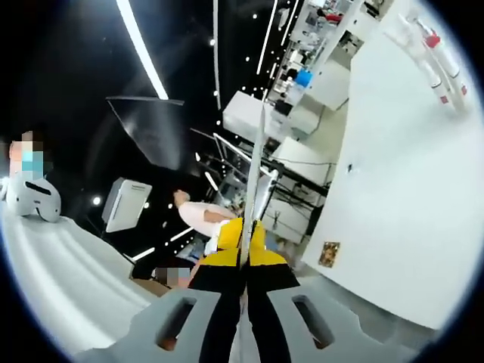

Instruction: Arrange the skincare products in the storage area until every visible bottle or jar stands upright without overlapping.

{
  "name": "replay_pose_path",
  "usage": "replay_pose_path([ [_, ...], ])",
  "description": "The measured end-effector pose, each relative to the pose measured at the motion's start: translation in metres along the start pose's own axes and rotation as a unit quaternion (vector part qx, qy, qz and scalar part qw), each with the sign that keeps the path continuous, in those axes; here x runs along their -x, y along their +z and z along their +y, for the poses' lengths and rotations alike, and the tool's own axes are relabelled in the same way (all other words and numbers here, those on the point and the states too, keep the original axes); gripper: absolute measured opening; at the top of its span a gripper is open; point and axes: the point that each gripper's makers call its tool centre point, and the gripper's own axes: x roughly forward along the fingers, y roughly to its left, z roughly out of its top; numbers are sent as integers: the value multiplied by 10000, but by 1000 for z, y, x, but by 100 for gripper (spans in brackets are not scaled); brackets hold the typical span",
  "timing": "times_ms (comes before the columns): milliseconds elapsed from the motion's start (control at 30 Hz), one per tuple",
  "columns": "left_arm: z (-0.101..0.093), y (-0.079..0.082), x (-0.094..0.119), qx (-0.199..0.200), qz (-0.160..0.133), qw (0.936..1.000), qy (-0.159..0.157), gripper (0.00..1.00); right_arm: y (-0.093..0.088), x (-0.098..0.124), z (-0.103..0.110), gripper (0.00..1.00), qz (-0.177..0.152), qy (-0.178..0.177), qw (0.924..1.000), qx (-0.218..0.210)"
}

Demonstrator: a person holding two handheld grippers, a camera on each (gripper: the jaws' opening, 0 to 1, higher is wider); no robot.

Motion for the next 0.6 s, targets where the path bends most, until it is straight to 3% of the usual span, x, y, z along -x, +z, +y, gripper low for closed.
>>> replay_pose_path([
  [133, 1, 1, 2, -107, -56, 9999, 75, 3, -6, -1, -4, 0, 117, -18, 9999, -115],
  [233, 6, 1, 6, 114, -161, 9996, 179, 2, -7, -3, -7, 1, 152, -22, 9998, -157],
  [300, 10, 0, 8, 118, -181, 9992, 337, 1, -11, -4, -13, 4, 305, -185, 9990, 264],
  [333, 17, 0, 10, 146, -188, 9982, 544, 1, -14, -3, -20, 8, 445, -409, 9959, 671],
  [433, 24, -1, 12, 208, -189, 9974, 663, 1, -20, -1, -28, 21, 698, -679, 9874, 1243],
  [533, 31, 0, 13, 277, -190, 9959, 836, 1, -13, 6, -34, 29, 545, -892, 9819, 1577],
  [600, 33, 1, 12, 290, -179, 9955, 883, 1, -6, 14, -44, 38, 405, -1149, 9744, 1891],
])
